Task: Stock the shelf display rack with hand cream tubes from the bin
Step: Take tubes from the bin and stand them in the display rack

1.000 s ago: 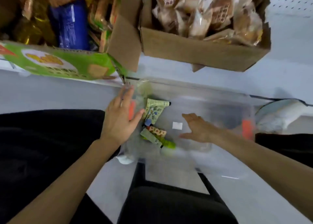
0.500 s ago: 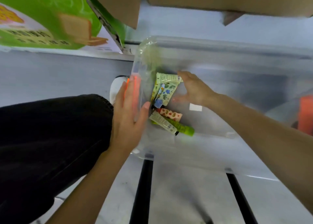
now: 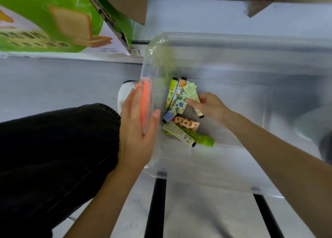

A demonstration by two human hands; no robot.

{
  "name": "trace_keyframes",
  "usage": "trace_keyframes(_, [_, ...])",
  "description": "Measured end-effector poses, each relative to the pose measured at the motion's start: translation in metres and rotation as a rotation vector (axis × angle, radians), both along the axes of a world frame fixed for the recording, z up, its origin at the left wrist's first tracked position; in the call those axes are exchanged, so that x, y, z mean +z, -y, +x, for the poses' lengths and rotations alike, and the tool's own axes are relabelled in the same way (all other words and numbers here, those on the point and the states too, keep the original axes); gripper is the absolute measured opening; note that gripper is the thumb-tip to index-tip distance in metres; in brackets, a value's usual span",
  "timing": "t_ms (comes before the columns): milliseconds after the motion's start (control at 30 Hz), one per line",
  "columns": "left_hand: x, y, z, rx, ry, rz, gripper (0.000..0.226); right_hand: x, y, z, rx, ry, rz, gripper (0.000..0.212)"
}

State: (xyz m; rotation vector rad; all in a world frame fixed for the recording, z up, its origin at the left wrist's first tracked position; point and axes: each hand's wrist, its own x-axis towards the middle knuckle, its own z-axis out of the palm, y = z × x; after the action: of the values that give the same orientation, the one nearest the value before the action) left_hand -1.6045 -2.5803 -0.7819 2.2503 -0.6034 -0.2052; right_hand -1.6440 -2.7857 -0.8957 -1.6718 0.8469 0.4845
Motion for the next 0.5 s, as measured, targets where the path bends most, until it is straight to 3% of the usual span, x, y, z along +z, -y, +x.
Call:
trace_keyframes(67, [0.000,0.000,0.000,0.005,-0.011,0.004,0.058,0.002,-0.007,-0.002,-0.295,-0.009,0.319,0.043])
trace_keyframes(133, [-0.002,-0.001,0.000,0.008,-0.015,0.011,0.057,0.001,-0.021,0.000,-0.451,0.016,0.509,0.043])
trace_keyframes(200, [-0.004,-0.003,-0.001,0.014,-0.025,0.021,0.056,-0.003,-0.035,0.005,-0.526,0.021,0.535,0.044])
trace_keyframes(333, [-0.006,-0.003,-0.001,0.028,-0.045,0.034,0.056,-0.006,-0.051,0.011,-0.662,0.048,0.564,0.027])
trace_keyframes(500, [-0.005,-0.003,-0.001,0.053,-0.065,0.046,0.056,-0.012,-0.073,0.031,-0.750,0.027,0.513,0.036])
